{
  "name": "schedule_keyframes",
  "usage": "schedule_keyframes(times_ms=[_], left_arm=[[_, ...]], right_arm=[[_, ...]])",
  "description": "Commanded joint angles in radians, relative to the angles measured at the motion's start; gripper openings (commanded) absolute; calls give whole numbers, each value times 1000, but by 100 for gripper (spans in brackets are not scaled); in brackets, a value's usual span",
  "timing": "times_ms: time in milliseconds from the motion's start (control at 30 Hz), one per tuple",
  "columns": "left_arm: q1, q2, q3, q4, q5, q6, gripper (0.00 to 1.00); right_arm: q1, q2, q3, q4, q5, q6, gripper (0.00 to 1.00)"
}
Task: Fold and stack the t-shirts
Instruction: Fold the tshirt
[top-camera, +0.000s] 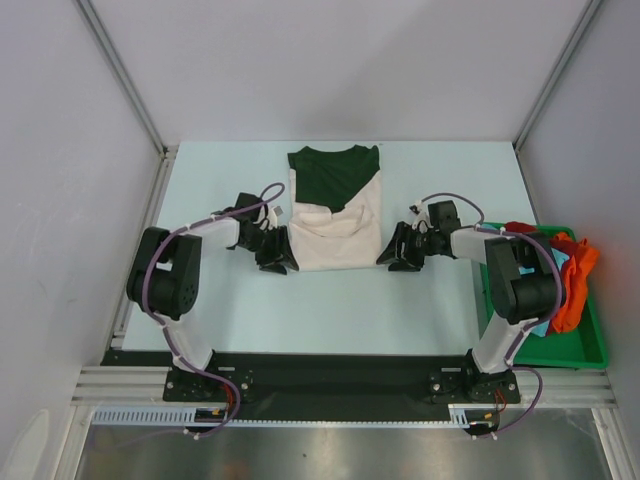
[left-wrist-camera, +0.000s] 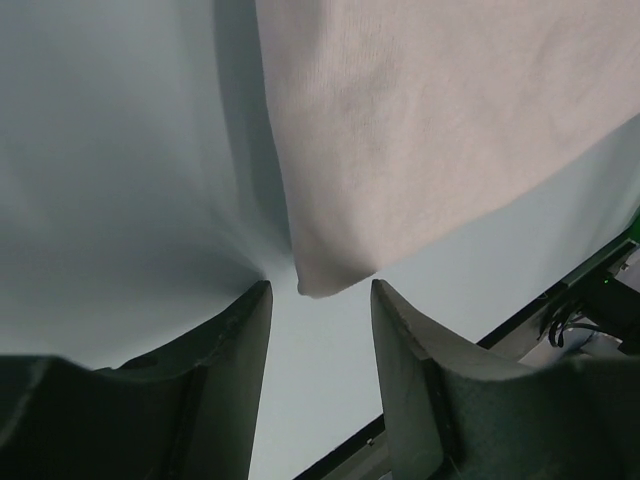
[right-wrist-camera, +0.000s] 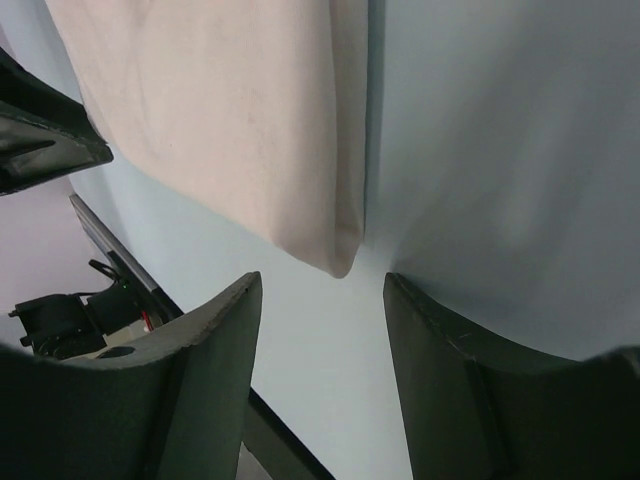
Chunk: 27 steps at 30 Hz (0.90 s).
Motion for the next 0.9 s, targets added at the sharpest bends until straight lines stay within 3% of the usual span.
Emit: schedule_keyframes(times_ms=[0,267,400,433,467,500,567,867], left_arm=[[8,17,41,10,38,-2,49],[8,58,69,10,47,2,38],[8,68,78,18,72,3,20],[8,68,78,22,72,3,6],[8,63,78,22,67,3,0],[8,60,81,22,75,3,0],[13,42,87,24,84,-11,0],[13,-129,107,-27,179,-7,0]], right_arm=[[5,26,14,37,-8,20,57],[5,88,48,88,-18,38,43],[5,117,69,120,-29,44,30],[5,117,74,123,-31,44,26],[4,117,80,123,-34,44,21],[5,111,89,120,-44,41,10],[-2,91,97,103,-60,40,1],[-56,-145,48,-41,-143,46,0]])
